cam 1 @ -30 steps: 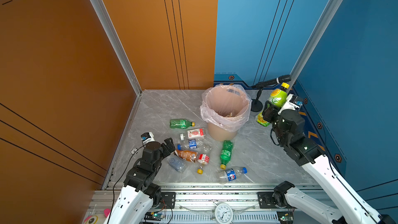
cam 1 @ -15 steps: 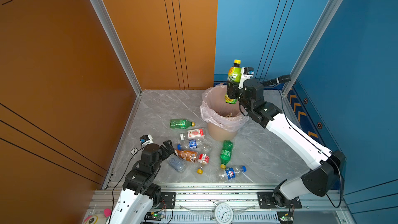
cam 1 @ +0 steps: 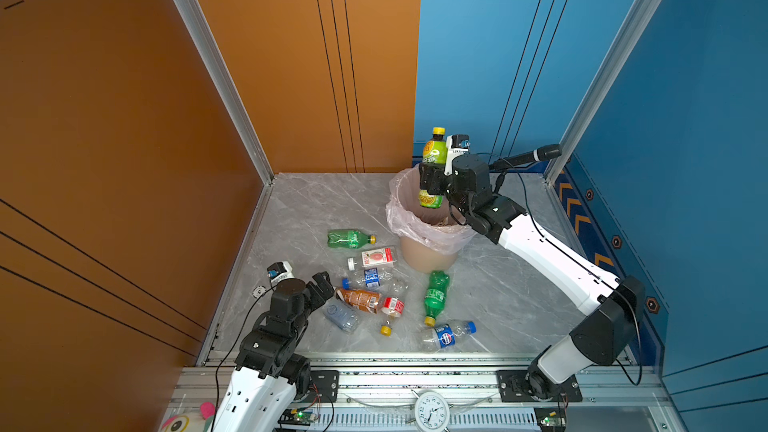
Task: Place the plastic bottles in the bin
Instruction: 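Release the tea bottle into the bin and withdraw the right gripper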
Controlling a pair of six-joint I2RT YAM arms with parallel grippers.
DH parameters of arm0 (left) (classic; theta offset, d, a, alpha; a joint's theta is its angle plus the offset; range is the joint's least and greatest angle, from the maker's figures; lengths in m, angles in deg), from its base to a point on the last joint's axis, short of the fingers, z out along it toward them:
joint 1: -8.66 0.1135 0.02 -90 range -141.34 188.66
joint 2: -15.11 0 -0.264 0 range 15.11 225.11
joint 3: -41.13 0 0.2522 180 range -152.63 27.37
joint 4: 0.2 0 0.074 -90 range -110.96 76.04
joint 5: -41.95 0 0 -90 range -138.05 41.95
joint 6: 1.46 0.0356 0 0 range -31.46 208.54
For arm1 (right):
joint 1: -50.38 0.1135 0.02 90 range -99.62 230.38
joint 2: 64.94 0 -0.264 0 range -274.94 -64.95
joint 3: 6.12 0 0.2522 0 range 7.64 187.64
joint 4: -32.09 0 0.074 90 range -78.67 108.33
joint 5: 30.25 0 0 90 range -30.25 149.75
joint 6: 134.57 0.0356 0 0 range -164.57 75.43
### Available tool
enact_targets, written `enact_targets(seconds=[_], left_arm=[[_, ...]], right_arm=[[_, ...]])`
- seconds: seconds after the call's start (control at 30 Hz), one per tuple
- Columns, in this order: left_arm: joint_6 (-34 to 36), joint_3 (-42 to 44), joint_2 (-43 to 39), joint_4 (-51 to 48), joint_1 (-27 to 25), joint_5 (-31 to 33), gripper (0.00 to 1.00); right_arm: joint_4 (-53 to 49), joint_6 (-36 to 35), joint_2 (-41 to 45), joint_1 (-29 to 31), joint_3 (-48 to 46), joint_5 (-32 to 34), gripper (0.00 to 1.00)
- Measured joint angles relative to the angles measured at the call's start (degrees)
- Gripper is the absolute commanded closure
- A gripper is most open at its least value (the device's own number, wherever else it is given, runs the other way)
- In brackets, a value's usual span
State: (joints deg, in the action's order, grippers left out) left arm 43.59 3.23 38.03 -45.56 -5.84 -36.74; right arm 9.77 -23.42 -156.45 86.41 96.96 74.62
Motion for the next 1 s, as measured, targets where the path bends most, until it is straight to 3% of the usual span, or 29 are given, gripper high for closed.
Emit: enact_targets(seconds=[0.27,0.43,0.57,0.7,1.0], left_arm=[[-0.02,0.17,0.02,0.04,0.63,-0.46,0.02],[-0.20,0.46,0.61,0.04,0.85,-1.11,0.02],[-1.05,0.50,1.05,0.02,1.07,-1.51,0.03],[-1.64,0.61,1.36,0.02,1.11,-1.75,0.02],[-3.48,1.31,2.47,-1.81,1.11,-4.59,0.02]], right_arm=[[-1.01,0.09,6.12,0.09,-4.55,0.39,0.00],[-1.36,1.95,21.64,0.09,-17.31,3.82,0.00],[-3.15,7.52,37.51,0.07,-32.87,8.39,0.00],[-9.84,13.31,47.15,-0.66,-44.00,11.13,0.00],[-16.65,19.15,49.16,-1.99,-47.54,12.39,0.00]])
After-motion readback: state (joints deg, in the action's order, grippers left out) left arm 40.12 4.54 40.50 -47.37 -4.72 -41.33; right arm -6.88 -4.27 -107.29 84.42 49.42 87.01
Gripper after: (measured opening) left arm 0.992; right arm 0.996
